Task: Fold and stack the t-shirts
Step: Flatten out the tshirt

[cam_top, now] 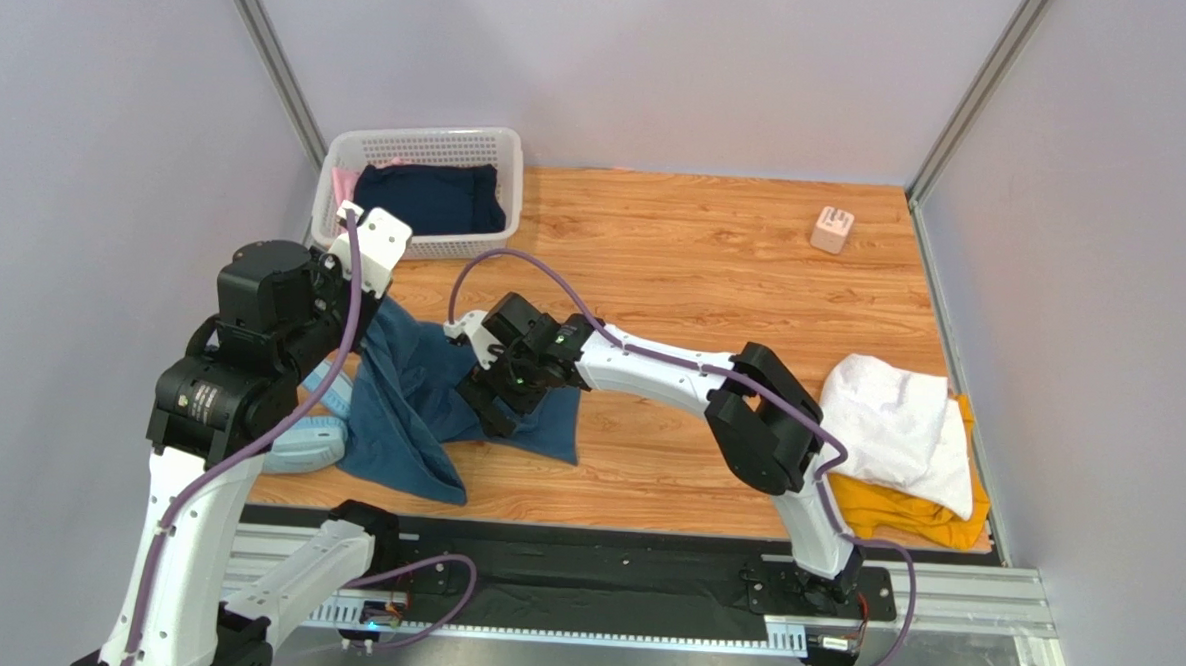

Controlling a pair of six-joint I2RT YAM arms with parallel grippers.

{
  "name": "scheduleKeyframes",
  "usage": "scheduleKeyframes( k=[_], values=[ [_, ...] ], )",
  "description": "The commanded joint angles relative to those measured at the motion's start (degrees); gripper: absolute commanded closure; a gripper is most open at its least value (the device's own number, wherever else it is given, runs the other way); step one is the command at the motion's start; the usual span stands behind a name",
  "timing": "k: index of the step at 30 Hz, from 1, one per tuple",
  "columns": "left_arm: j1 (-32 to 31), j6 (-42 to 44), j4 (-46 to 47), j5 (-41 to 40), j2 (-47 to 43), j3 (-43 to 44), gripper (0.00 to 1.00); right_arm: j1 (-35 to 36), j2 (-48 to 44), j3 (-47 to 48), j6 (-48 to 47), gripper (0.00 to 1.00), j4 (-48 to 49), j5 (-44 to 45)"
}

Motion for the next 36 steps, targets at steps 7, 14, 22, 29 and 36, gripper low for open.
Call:
scheduleKeyframes(
  k=[7, 14, 22, 29, 36],
  values=[
    [0.32, -0.21, 1.52, -0.13, -0.23, 0.73, 1.0, 0.26, 0.8, -3.04, 3.49, 0.42, 5.29, -3.78],
    [0.24, -0.12, 1.26, -0.39, -0.49, 0.82, 1.0, 0.17, 0.63, -4.01, 3.66, 1.0, 5.38, -3.78],
    [0.24, 0.14, 1.87, -1.62, -0.76, 0.73, 1.0, -3.69, -10.51, -6.47, 2.78, 1.0, 3.01, 2.98],
    [0.24, 1.46, 0.39, 0.13, 1.52, 9.24, 1.0, -10.29, -34.16, -7.09, 1.47, 1.0, -2.87, 12.38],
    [0.24, 6.81, -1.81, 2.69, 0.56, 14.87, 1.0, -10.55, -52.88, -5.59, 0.76, 1.0, -9.12, 25.55]
  ],
)
